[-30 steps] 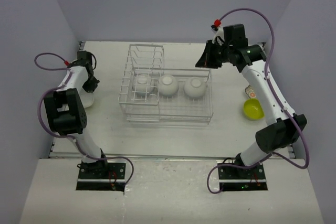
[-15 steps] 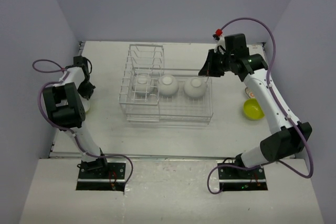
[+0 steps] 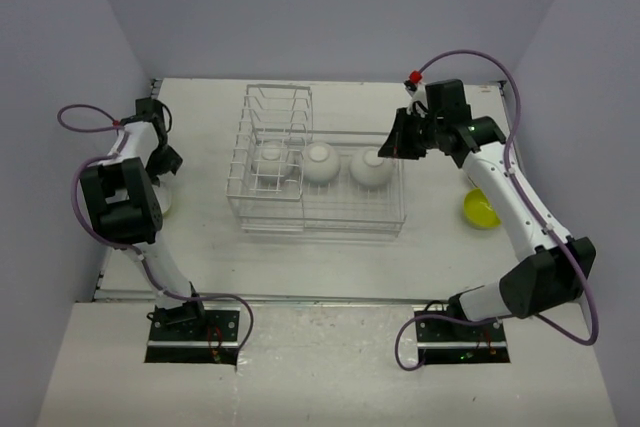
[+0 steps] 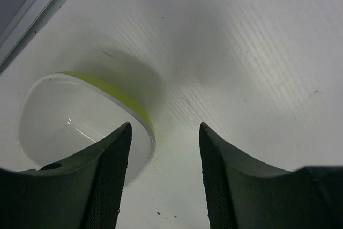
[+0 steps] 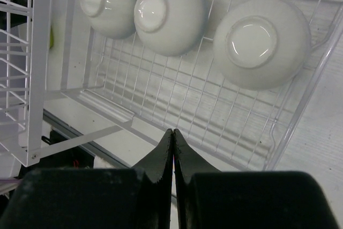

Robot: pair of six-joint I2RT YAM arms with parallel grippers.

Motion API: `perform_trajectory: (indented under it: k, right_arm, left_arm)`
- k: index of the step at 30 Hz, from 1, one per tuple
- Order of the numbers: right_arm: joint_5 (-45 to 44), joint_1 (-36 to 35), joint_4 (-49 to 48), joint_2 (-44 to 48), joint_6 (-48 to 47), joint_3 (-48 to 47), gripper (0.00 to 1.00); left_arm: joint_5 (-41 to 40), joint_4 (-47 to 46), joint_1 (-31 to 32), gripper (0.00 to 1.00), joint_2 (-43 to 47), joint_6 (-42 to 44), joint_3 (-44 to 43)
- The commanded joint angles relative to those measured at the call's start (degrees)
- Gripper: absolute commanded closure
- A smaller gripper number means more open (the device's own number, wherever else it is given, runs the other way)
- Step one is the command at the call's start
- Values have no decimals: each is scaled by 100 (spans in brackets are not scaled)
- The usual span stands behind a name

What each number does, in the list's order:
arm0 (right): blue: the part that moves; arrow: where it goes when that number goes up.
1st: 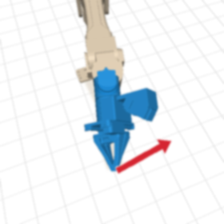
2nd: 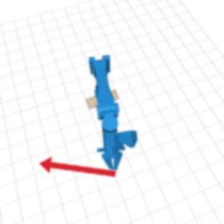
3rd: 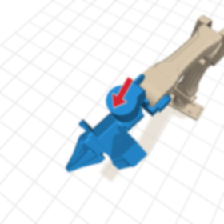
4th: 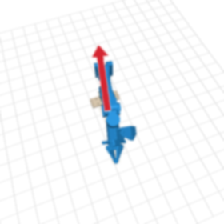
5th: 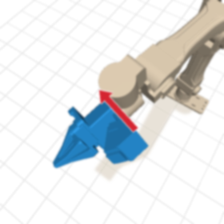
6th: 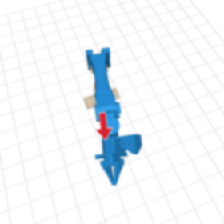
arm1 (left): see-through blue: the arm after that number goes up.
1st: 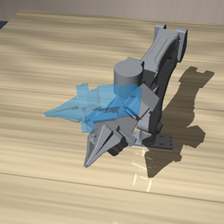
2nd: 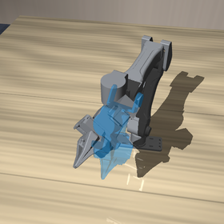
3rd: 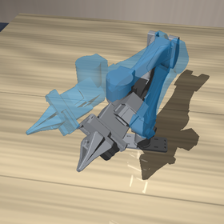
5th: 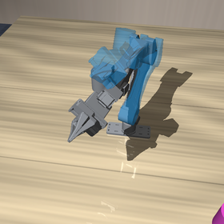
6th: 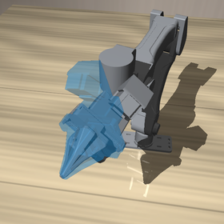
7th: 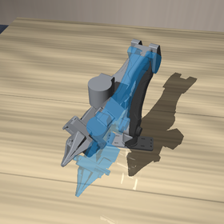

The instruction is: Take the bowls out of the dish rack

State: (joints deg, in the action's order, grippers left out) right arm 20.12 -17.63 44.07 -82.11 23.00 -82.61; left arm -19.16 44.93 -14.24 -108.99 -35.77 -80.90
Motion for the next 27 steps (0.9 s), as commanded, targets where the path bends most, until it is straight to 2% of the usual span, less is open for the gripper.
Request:
perform_trajectory:
  k: [1, 9, 14, 15, 16, 18, 19, 22, 27]
  right_arm:
    - [88, -4, -259, 116, 99, 61, 100]
    - [10, -13, 22, -191, 12, -211, 100]
    - [-148, -13, 426, -797, -234, -659, 100]
    - [-183, -13, 453, -1016, -279, -799, 100]
    - [-262, -13, 470, -1105, -331, -844, 100]
    - [-289, -13, 479, -1272, -358, -1028, 100]
    - [-307, -13, 523, -1490, -419, -1125, 100]
    - [-473, -13, 838, -2069, -560, -1686, 100]
    - [-526, -13, 954, -2336, -578, -2004, 100]
  left_arm:
    - [158, 86, -53, 44, 272, 44, -417]
    - [825, -168, -53, 38, 895, -474, -409]
    - [1844, -880, -26, 43, 1520, -1089, -40]
    - [1967, -950, -9, 46, 1608, -1160, -13]
    - [2212, -1012, 35, 63, 1652, -1274, 30]
    - [2320, -1012, 105, 85, 1732, -1266, 39]
    - [2337, -1004, 193, 100, 1749, -1135, 40]
    - [2031, -916, 438, 100, 1785, -645, 162]
    - [2179, -722, 668, 100, 1487, -405, 232]
